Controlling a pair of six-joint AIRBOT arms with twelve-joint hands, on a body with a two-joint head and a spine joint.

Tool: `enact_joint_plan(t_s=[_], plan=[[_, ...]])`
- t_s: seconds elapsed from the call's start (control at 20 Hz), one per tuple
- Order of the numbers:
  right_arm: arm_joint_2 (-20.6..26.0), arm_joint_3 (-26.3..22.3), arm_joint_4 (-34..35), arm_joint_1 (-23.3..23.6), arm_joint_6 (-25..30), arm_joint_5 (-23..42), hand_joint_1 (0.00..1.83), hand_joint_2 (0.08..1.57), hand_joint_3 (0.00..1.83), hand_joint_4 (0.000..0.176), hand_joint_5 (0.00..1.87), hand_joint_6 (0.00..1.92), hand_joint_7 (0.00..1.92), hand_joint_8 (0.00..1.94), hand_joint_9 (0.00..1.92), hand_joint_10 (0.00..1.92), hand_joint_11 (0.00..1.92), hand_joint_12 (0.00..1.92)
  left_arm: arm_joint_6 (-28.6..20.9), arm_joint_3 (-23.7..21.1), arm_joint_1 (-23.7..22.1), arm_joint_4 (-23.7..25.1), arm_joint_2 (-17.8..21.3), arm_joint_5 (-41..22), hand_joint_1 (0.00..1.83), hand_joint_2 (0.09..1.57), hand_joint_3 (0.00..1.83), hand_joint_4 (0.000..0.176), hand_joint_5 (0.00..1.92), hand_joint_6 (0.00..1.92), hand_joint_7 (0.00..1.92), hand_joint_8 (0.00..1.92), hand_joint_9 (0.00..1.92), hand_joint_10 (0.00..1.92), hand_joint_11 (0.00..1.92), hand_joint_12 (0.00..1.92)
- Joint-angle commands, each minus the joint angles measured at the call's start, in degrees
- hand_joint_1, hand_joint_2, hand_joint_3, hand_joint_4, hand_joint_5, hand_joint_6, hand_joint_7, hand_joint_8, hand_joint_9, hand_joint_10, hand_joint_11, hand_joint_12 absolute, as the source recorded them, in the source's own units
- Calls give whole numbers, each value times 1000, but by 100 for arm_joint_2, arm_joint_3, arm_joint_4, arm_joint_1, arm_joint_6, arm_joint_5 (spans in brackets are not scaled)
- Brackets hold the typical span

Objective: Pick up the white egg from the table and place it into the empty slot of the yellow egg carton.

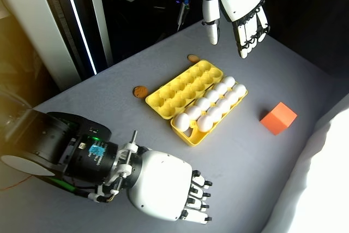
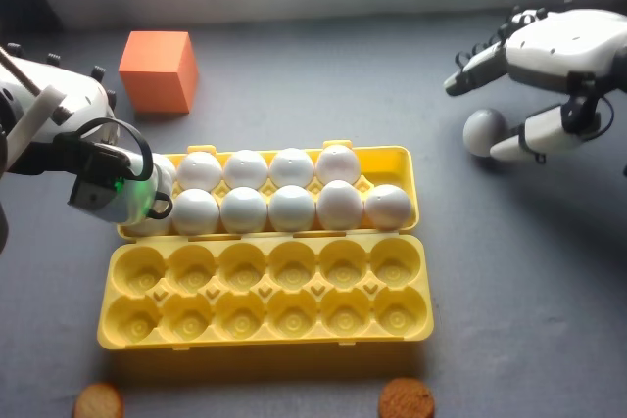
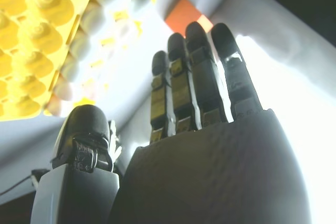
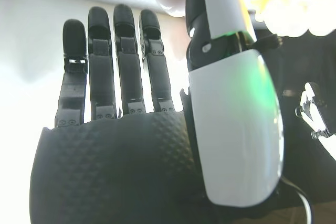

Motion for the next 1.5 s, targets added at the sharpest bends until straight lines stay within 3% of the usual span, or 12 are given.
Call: enact_joint_plan(t_s=[0.0,0.3,0.55,1.0,1.05,1.1,1.15,1.25,1.35,1.45], plan=[[75,70,45,7,-2,604,1022,1062,3,0,487,4,506,3,433,36,0,1170,33,-1,-54,491,49,66,0,1396,1,0,341,2,410,0,385,1,0,683],[18,171,45,-125,-2,671,1039,1056,1,0,494,3,516,3,455,39,0,1185,31,0,-54,491,43,83,0,1396,1,0,362,4,447,5,416,4,0,736],[-22,198,45,-125,-2,738,1071,1050,1,0,624,36,672,41,600,102,20,1404,26,0,-54,491,42,83,0,1398,0,0,418,5,499,7,469,9,2,825],[-106,210,45,-206,0,792,1171,1044,2,0,894,56,980,58,836,335,350,1352,4,2,-56,491,35,91,0,1410,0,0,410,1,493,1,474,3,1,858],[-106,210,45,-208,0,792,1170,1100,0,0,990,730,1075,67,927,351,515,1209,2,2,-56,491,35,91,0,1408,0,0,413,2,491,0,468,1,0,857],[-106,214,45,-209,-1,794,1214,1072,43,0,995,944,1058,685,984,373,565,1270,2,2,-56,491,35,91,0,1408,0,0,422,4,495,1,471,1,0,873],[-106,218,45,-209,-1,801,1226,1088,8,15,1004,939,1061,848,1061,412,661,1236,2,2,-56,491,35,91,0,1408,0,0,440,10,515,9,489,8,13,885],[-103,228,45,-206,-17,858,1231,1093,1,12,999,931,1065,909,1117,448,732,1204,1,2,-56,491,35,91,0,1412,1,0,452,10,529,10,505,11,19,895],[-95,231,44,-172,-134,961,1242,1076,1,0,1015,900,1126,818,1178,420,781,1157,-1,3,-56,491,35,91,0,1412,0,0,450,7,534,10,518,14,27,901],[-81,235,44,-102,-133,970,1238,1082,2,2,1010,910,1103,853,1178,401,751,1198,-2,3,-56,491,35,91,0,1414,1,0,417,0,524,4,505,8,19,901]])
